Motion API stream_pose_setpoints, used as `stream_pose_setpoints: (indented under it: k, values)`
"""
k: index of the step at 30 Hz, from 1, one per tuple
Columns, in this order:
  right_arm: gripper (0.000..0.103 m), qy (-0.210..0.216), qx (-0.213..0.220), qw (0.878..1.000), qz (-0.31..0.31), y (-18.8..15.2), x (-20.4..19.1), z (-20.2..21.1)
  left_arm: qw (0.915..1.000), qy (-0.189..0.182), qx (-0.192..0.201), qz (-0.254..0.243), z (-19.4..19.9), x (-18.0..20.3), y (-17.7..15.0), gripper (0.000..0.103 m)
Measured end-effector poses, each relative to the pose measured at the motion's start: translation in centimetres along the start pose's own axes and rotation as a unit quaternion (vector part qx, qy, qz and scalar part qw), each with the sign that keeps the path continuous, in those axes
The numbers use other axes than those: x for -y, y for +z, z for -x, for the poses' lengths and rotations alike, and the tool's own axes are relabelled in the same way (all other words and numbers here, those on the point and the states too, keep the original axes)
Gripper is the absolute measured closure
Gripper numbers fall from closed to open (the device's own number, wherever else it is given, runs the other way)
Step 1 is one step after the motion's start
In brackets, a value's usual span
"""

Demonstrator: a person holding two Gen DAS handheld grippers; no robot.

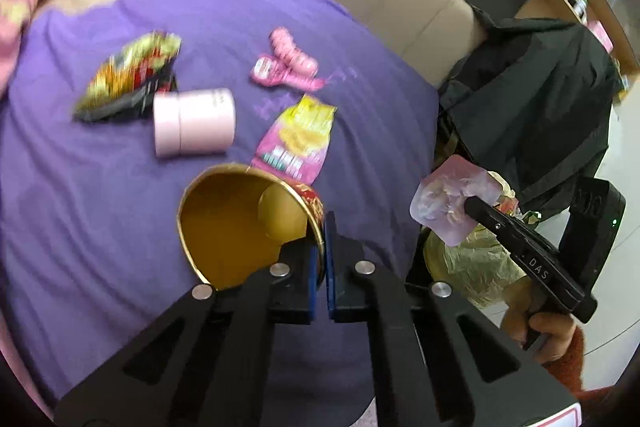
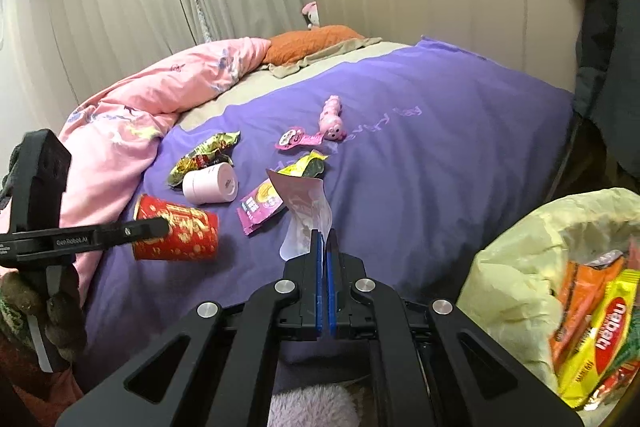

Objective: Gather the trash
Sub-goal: 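Carry the red cup and plastic packaging to the yellow trash bag and release both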

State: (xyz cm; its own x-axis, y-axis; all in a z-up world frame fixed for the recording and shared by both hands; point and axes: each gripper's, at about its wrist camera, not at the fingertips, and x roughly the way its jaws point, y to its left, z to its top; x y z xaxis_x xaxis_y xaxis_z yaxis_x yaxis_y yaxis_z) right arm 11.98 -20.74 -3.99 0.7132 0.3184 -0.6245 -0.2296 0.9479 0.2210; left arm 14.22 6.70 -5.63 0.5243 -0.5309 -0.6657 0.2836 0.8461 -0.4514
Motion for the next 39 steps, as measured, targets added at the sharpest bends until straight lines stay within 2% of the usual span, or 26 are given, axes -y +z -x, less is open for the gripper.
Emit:
stream_pose_setpoints:
  k: [8,14,19,27,32,39]
  values:
    - [0.099,-0.015,0.038,0.999,0.021,0.5,-0.1,4.0,0.9962,0.020,0.049,-0.069,3.4,5.0,1.5,0.100]
    - [0.099,-0.040,0.073,0.996,0.042,0.7,0.6,8.2,0.9886,0.025,0.072,-0.130,4.7,10.4,1.9,0.100]
    - [0.099,-0.075,0.104,0.991,0.041,0.7,3.1,12.9,0.9818,-0.008,0.076,-0.174,4.3,16.1,1.8,0.100]
    - [0.099,-0.135,0.125,0.983,0.019,-0.8,8.0,18.7,0.9663,-0.068,0.051,-0.243,1.3,25.0,0.1,0.100]
    - [0.099,-0.158,0.131,0.979,0.001,-2.3,10.6,20.8,0.9584,-0.089,0.034,-0.269,-0.3,28.4,-0.9,0.100]
    - [0.099,-0.184,0.132,0.974,-0.024,-4.2,13.7,22.5,0.9509,-0.149,-0.005,-0.271,-3.6,31.3,-1.5,0.100]
